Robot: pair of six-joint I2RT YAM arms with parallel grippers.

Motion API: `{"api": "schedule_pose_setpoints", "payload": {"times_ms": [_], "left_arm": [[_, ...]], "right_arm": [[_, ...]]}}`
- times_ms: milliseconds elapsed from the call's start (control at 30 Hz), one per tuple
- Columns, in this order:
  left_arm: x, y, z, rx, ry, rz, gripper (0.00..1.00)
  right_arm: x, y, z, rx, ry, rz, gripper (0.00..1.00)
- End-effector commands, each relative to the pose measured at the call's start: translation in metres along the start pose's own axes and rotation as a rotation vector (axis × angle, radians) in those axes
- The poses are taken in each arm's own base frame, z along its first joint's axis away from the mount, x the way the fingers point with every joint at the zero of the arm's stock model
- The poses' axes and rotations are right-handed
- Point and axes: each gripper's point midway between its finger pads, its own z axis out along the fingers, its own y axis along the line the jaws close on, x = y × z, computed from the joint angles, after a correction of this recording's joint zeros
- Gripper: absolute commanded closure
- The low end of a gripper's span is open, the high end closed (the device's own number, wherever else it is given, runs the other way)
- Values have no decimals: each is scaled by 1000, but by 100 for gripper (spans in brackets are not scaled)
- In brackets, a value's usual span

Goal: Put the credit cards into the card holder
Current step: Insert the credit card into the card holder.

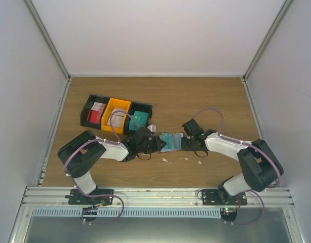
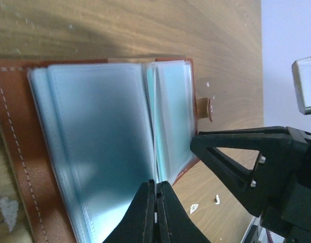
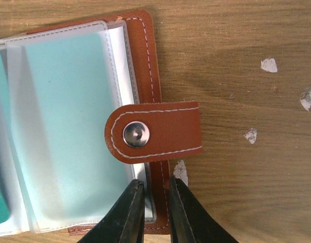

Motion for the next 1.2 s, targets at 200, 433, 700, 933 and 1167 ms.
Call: {"api": "schedule_pose_setpoints", "payload": {"times_ms": [200,433,700,933,1167], "left_arm": [[6,-12,19,78,2,-55,100],[2,-15,17,85,-19,-57,100],[-6,-18,4,62,-64,-40,100],[-5,-18,9,61,-52,-37,100],[-3,-4,13,9,-49,-57,100]], "right_arm": [[41,-10,13,3,142,-8,85],[44,-8,15,-15,156,-11,86],[44,-8,16,-8,154,-11,87],[46,-10,18,-5,163,-13,87],[47,-10,19,-7,163,-11,87]]}}
